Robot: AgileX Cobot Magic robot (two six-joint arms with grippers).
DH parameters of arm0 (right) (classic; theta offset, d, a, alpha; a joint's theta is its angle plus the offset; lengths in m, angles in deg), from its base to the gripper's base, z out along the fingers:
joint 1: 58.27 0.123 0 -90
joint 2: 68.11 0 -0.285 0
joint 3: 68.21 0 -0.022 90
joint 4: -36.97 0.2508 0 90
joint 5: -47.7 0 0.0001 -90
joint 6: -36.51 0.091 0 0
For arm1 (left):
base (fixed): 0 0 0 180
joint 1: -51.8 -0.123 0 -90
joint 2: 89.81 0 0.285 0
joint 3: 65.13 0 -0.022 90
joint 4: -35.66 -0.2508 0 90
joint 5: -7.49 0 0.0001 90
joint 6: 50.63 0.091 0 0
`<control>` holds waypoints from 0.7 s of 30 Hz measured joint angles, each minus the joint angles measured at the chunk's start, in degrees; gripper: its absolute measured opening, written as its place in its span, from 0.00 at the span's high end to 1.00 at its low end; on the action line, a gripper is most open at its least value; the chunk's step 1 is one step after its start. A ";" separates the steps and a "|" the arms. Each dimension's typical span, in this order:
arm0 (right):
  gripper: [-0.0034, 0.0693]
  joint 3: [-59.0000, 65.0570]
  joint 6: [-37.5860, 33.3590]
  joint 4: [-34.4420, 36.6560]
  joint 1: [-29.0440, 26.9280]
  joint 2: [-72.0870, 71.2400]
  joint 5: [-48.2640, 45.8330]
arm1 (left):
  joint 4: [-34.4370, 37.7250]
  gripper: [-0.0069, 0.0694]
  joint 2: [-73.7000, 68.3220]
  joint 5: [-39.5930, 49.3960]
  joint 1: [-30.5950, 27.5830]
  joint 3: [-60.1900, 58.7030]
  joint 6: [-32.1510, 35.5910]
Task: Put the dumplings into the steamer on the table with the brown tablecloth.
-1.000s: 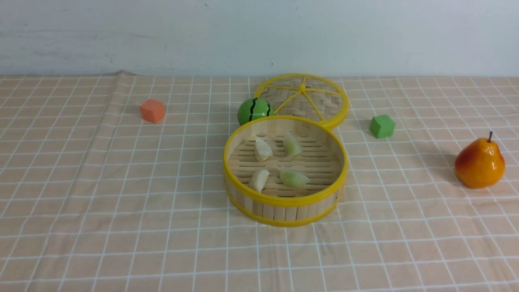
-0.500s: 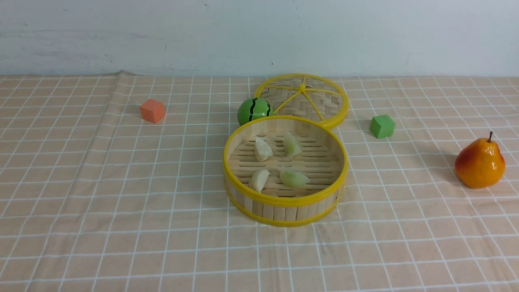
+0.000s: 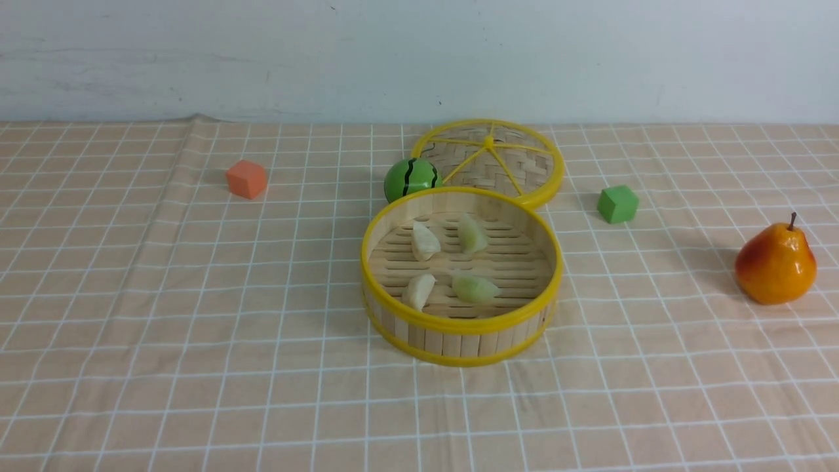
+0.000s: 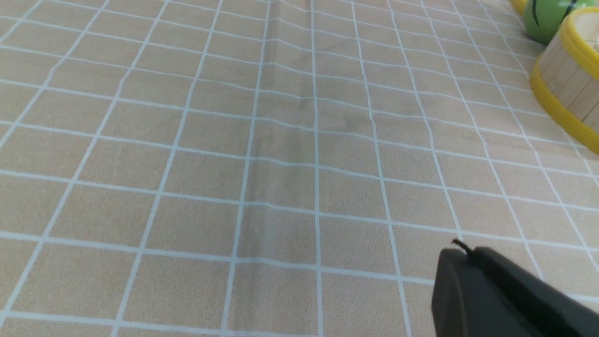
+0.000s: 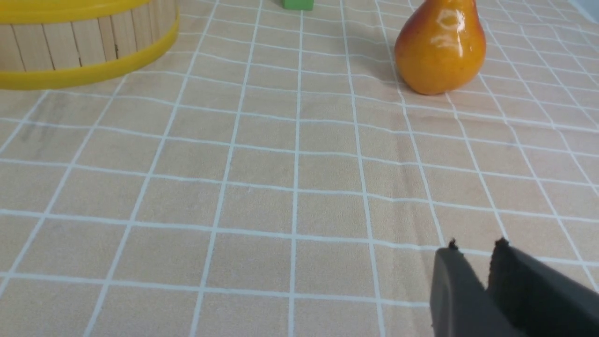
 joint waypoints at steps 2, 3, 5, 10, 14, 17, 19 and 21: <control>0.78 0.00 0.00 0.00 0.00 0.00 0.00 | 0.06 0.93 0.00 0.00 0.00 0.00 0.00; 0.78 0.00 0.00 0.00 0.00 0.00 0.00 | 0.06 0.93 0.00 0.00 0.00 0.00 0.00; 0.77 0.00 0.00 0.00 0.00 0.00 0.00 | 0.06 0.93 0.00 0.00 0.00 0.00 0.00; 0.76 0.00 0.00 0.00 0.00 0.00 0.00 | 0.06 0.92 0.00 0.00 0.00 0.00 0.00; 0.76 0.00 0.00 0.00 0.00 0.00 0.00 | 0.06 0.92 0.00 0.00 0.00 0.00 0.00; 0.75 0.00 0.00 0.00 0.00 0.00 0.00 | 0.06 0.91 0.00 0.00 0.00 0.00 0.00; 0.75 0.00 0.00 0.00 0.00 0.00 0.00 | 0.06 0.91 0.00 0.00 0.00 0.00 0.00; 0.75 0.00 0.00 0.00 0.00 0.00 0.00 | 0.06 0.91 0.00 0.00 0.00 0.00 0.00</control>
